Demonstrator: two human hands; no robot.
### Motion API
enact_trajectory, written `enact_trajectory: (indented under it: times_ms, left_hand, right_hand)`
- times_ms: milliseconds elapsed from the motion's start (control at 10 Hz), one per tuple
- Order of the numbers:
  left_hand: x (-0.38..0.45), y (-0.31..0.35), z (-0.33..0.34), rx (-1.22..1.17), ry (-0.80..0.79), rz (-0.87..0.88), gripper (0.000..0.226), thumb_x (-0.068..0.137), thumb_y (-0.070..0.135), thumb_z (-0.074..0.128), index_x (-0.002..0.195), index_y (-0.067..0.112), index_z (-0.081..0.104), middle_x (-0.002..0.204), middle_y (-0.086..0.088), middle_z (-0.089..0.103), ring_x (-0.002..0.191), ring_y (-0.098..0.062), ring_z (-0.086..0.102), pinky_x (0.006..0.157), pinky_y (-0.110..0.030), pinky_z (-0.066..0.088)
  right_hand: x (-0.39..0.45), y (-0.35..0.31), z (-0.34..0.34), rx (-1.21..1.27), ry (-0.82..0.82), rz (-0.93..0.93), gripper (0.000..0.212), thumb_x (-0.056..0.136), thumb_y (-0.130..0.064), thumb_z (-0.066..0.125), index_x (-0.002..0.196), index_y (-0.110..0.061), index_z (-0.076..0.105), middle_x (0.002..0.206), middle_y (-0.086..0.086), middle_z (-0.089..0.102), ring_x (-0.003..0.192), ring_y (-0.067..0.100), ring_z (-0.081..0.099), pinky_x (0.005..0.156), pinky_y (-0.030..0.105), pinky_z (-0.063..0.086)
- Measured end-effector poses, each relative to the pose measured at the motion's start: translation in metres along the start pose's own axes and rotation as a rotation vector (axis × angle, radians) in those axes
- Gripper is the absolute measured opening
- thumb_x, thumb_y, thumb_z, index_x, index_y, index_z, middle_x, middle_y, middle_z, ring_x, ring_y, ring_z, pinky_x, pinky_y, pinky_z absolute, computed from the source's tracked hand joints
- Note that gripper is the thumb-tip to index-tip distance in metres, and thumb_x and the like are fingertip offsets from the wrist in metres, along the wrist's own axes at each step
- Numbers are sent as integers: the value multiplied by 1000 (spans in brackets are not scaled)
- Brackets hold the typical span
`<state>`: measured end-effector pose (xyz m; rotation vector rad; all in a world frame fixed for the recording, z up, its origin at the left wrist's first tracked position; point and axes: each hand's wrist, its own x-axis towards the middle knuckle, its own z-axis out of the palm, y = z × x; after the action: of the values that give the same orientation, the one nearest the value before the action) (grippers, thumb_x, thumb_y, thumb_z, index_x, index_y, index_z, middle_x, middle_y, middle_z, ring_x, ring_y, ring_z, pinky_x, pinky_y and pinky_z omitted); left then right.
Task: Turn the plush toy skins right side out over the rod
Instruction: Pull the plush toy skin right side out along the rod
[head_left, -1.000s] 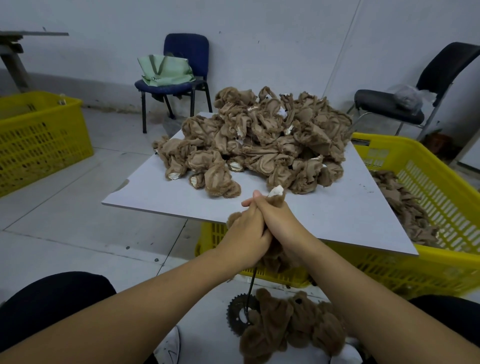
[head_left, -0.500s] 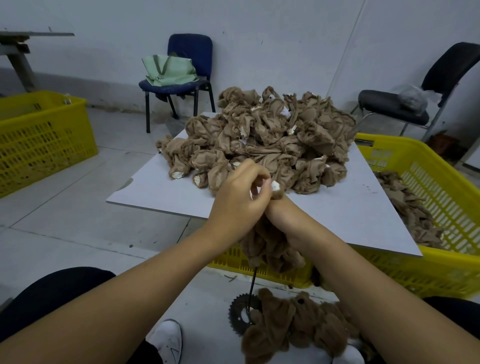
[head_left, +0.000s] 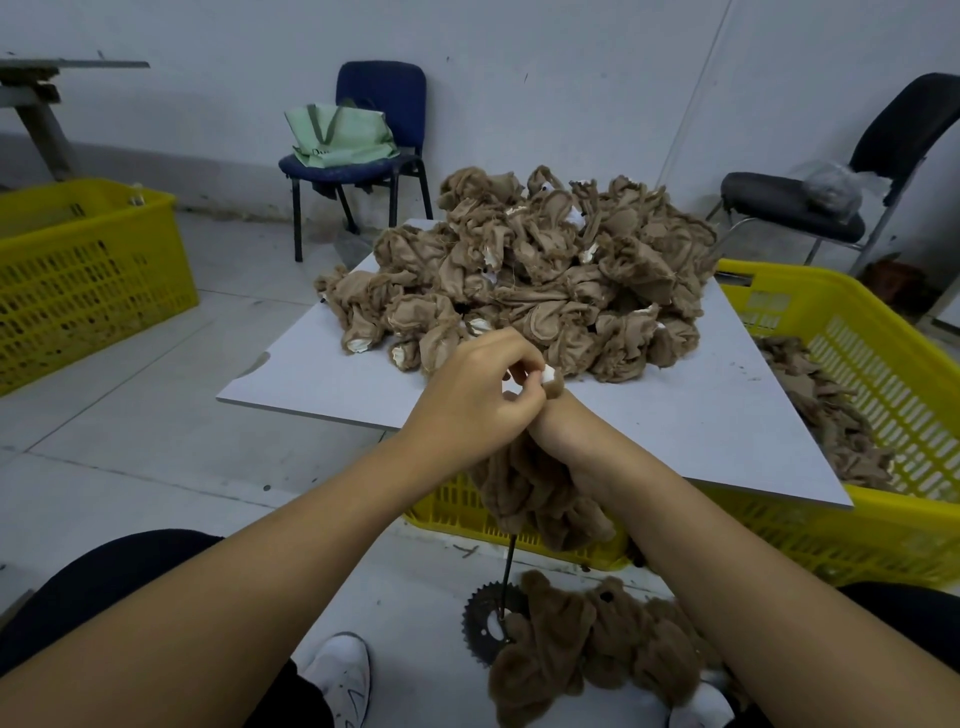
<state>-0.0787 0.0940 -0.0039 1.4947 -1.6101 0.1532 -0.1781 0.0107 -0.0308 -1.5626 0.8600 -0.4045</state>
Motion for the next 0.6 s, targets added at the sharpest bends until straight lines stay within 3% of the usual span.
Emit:
enact_trajectory:
  times_ms: [100,200,300,500,600]
  left_hand:
    - [0,-1,-2,-1,-7,12,8,85,-3,64,86,2,70,84,-5,68,80,-16,61,73,-27,49]
    - [2,-2,-5,-21,-31,-1,13,83,-7,63,88,1,72,86,-6,70,82,-16,62,76,-23,48]
    - [2,-3,-7,-43,-46,4,14,83,-9,64,90,0,72,87,-7,71,85,-17,64,78,-25,50]
    - [0,-3,-5,-49,-38,37,5,87,1,69,90,1,72,86,-5,71,83,-16,65,77,-33,52]
    - [1,-5,-3,-42,-36,41,4,89,1,68,90,0,72,87,-7,71,84,-18,65,77,-35,52]
  right_hand:
    - [5,-3,5,-11,63,29,32,104,1,41,132,11,51,111,15,64,124,44,54,81,34,48]
    - [8,-5,9,-59,2,14,32,102,13,30,128,29,41,134,45,45,132,50,41,103,43,33]
    - [10,-1,7,-139,67,-32,33,105,1,35,129,18,48,134,38,49,131,44,44,105,51,33]
    - [9,1,6,-232,20,-64,30,106,-5,37,131,7,50,136,32,51,128,36,48,102,42,35]
    - [6,-3,7,-194,32,-73,20,106,-9,39,116,-7,57,112,18,63,107,20,60,102,48,41]
